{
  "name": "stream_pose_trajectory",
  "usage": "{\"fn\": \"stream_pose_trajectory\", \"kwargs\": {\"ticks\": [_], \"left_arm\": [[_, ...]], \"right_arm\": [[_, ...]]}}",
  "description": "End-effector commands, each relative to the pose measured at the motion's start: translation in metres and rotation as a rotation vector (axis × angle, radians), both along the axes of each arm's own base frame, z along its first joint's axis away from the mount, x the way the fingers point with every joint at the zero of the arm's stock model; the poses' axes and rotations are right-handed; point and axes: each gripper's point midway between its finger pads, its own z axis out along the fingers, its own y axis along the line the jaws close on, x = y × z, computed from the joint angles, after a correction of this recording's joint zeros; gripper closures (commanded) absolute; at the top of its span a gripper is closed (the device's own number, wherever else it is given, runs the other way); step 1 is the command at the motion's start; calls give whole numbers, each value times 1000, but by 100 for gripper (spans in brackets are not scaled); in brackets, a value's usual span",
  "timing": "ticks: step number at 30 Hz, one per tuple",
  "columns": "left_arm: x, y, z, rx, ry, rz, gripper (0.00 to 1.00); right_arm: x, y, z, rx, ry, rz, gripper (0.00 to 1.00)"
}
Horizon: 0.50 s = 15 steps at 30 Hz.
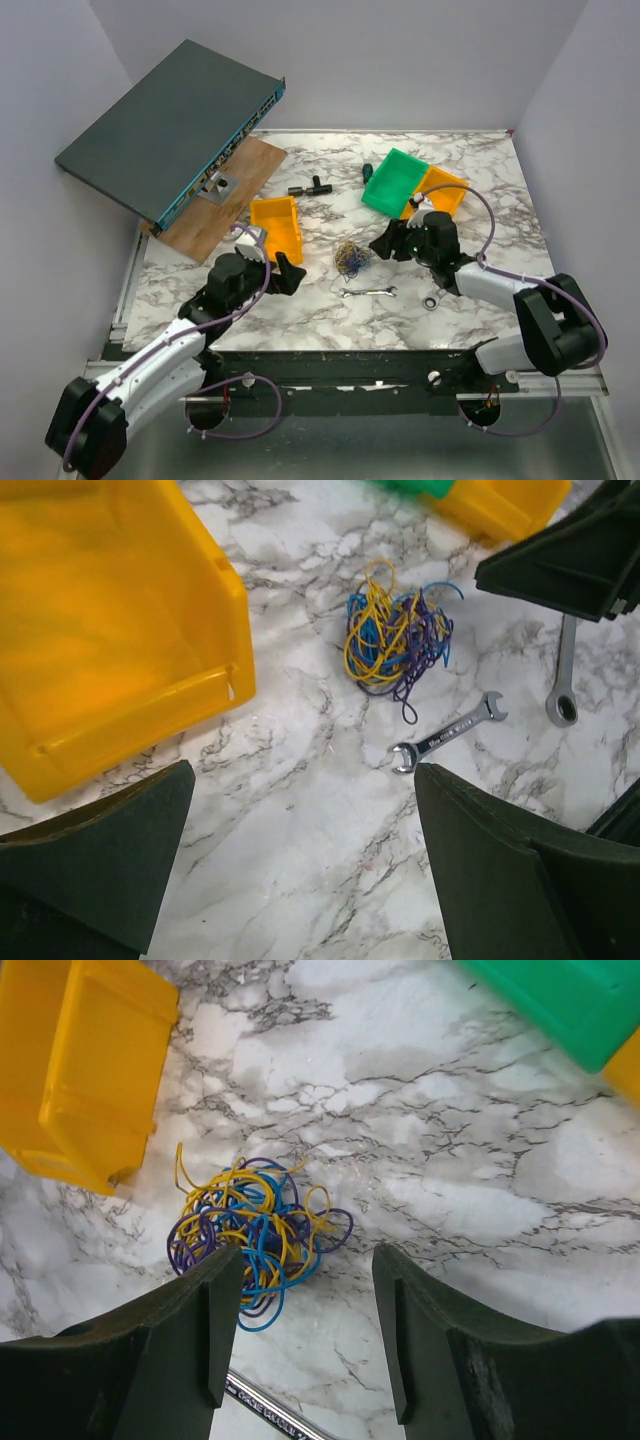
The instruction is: Untangle the cables
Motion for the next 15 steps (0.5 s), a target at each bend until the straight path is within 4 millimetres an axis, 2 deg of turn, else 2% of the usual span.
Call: {"fn": "stream_pose_trajectory", "kwargs": {"ticks": [1, 5, 7, 9, 13, 15], "left_arm": [[4, -34, 13, 44, -15, -111, 6], [4, -60, 23, 63, 23, -160, 7], [8, -70, 27, 72, 41, -159, 7], [13, -80, 29, 82, 61, -173, 7], [22, -102, 31, 107, 76, -228, 11], [25, -111, 30, 114, 72, -249, 11]], "right_arm": [[-1, 25, -2, 19, 9, 121, 39], [-3, 38, -15, 33, 61, 178, 42], [-2, 42, -21, 32, 84, 196, 48], [-2, 45, -27, 23, 107, 204, 57], [-2, 49, -30, 33, 122, 224, 85], [-1, 49, -27, 34, 111, 219, 93]]}}
